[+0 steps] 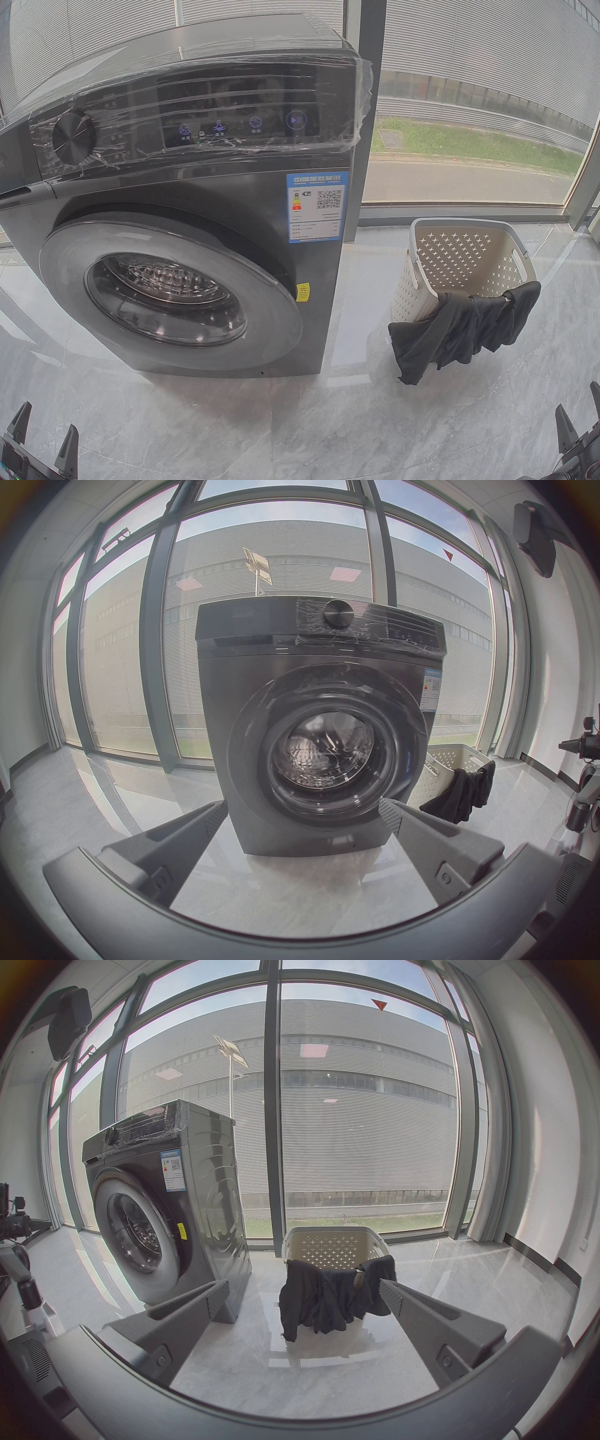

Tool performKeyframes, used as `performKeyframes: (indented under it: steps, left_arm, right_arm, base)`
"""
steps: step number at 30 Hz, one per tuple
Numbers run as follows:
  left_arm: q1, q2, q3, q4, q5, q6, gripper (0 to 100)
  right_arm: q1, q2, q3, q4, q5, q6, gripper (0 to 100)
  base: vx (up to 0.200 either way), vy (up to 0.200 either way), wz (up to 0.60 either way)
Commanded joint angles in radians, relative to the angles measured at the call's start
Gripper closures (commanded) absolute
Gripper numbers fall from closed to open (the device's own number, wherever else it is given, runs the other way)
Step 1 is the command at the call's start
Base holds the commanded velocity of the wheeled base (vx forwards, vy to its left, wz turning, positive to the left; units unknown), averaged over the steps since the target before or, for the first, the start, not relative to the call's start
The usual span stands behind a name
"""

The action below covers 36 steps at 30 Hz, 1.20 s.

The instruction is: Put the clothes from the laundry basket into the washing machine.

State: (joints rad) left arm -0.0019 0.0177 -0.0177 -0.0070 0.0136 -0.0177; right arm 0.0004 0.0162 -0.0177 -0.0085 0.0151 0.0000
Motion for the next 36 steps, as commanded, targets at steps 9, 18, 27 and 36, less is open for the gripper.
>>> performKeyframes:
  steps: [9, 18, 27, 36]
  left_arm:
    - [0.000, -0.015, 0.016, -0.001, 0.000, -0.001, 0]
    - [0.000, -0.016, 0.016, 0.001, 0.000, -0.001, 0]
    - [0.000, -0.015, 0.016, 0.001, 0.000, -0.001, 0]
    - [0.000, -0.015, 0.016, 0.001, 0.000, -0.002, 0]
  right_arm:
    - [0.001, -0.016, 0.018, -0.001, 0.002, -0.002, 0]
    - [0.001, -0.016, 0.018, -0.001, 0.000, 0.000, 0]
    - [0.000, -0.016, 0.018, -0.001, 0.000, 0.000, 0]
    - [0.001, -0.016, 0.018, -0.001, 0.002, -0.002, 0]
  base:
    - [0.000, 0.000, 0.00]
    - [0.000, 0.022, 0.00]
    - [0.000, 0.200, 0.00]
    - [0.000, 0.200, 0.00]
